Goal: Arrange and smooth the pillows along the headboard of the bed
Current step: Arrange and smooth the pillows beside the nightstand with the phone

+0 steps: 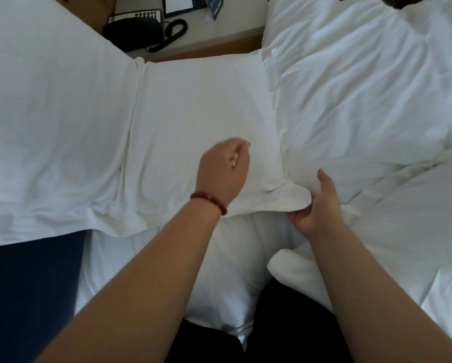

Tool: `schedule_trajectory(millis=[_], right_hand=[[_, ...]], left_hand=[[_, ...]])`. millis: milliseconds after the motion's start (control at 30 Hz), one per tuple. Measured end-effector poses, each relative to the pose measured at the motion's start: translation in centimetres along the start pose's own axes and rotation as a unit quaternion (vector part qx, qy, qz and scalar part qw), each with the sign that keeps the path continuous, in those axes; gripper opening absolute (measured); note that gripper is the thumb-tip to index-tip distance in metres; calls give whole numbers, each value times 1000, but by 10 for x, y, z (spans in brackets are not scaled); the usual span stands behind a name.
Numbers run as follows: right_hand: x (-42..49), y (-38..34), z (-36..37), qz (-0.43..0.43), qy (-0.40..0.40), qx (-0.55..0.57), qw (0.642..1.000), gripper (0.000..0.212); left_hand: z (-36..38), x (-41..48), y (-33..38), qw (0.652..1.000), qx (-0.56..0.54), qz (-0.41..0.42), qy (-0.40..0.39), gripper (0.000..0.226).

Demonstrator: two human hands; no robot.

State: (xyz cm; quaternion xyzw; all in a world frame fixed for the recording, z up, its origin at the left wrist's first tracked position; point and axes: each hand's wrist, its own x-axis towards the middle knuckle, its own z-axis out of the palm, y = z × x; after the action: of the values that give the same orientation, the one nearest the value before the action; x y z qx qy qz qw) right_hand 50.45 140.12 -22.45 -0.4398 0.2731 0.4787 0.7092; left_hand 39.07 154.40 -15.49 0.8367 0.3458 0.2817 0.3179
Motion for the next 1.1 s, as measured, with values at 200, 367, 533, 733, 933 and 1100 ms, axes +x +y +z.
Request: schedule_trajectory(millis=[200,367,533,733,933,1100], right_hand=[[31,-19,21,-153,141,-411,888,42],[1,9,14,-397,175,-386,814,20],[24,-9,27,-239,171,-444,846,35],[49,-31,56,-248,174,-523,796,33],[40,-17,45,-314,204,-441,816,31],[69,-61,94,-253,148,-546,785,46]], left_hand=[[27,51,-48,896,397,32,-197,64],[36,48,-68,895,399,34,-196,66],[42,45,-76,893,403,38,-195,67],[44,45,-71,895,400,32,-194,67],[32,63,-52,906,382,44,-174,67],[32,124,-54,901,397,23,-176,69]])
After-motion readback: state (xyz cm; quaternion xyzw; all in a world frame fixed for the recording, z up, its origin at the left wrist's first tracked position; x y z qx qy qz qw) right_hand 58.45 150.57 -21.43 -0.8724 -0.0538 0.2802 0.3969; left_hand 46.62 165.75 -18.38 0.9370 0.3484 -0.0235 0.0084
